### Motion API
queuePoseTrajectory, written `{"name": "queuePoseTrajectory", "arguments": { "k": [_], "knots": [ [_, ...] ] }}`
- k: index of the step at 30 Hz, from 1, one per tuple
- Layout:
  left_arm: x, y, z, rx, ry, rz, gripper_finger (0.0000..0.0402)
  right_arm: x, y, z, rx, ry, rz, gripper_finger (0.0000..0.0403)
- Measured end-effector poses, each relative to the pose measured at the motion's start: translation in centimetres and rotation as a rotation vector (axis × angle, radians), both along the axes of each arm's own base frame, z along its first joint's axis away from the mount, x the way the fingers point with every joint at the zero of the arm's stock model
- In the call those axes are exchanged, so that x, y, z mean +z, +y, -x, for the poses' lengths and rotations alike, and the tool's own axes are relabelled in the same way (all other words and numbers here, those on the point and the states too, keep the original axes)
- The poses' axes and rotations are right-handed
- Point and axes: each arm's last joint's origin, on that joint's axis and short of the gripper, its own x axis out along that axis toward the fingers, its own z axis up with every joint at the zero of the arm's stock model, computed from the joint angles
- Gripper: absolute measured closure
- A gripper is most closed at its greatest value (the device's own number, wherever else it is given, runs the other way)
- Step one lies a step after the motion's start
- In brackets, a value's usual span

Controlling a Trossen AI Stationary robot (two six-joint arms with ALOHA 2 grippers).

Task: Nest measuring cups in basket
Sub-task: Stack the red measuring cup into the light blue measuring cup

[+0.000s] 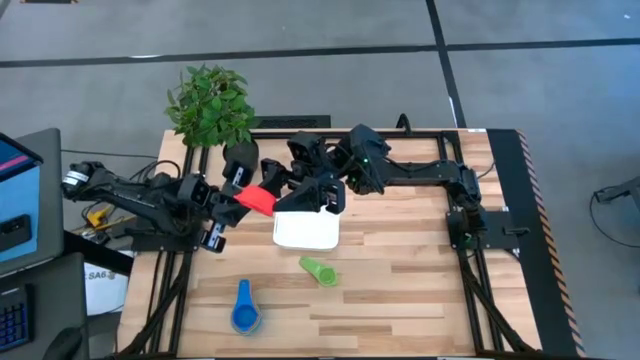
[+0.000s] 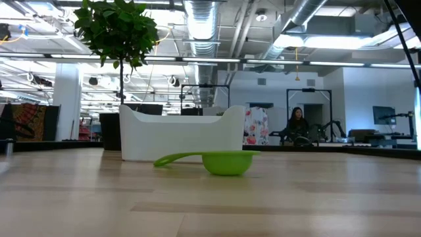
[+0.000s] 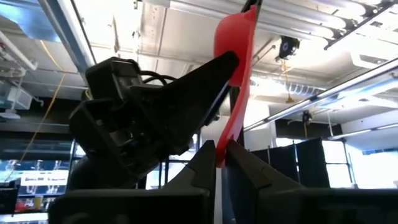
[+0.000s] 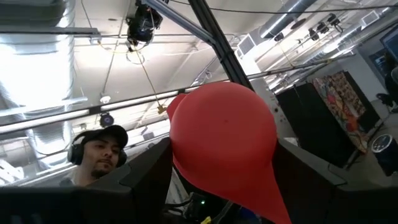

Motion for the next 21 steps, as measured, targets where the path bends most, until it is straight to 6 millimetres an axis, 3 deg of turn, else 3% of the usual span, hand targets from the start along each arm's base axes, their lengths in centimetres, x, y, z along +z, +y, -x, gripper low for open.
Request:
{"name": "queuePoseTrajectory", "arguments": {
  "k": [4,8,15,21],
  "knots": [
    [0.0,0.0,0.0,-0.005,0.010,-0.004,0.0397,0.0,-0.2,0.0,0.037,0.021,0.006,0.0127],
    [0.0,0.1,0.9,-0.054,0.131,0.035,0.0399,-0.4,-1.0,0.0,0.138,0.076,0.081,0.0112],
    [0.2,1.1,4.3,-0.093,0.330,0.150,0.0400,-2.0,-0.8,-0.7,0.249,0.278,0.116,0.0107],
    [0.4,1.4,6.9,-0.115,0.537,0.133,0.0401,-4.2,-0.3,-1.4,0.212,0.420,0.205,0.0107]
  ]
}}
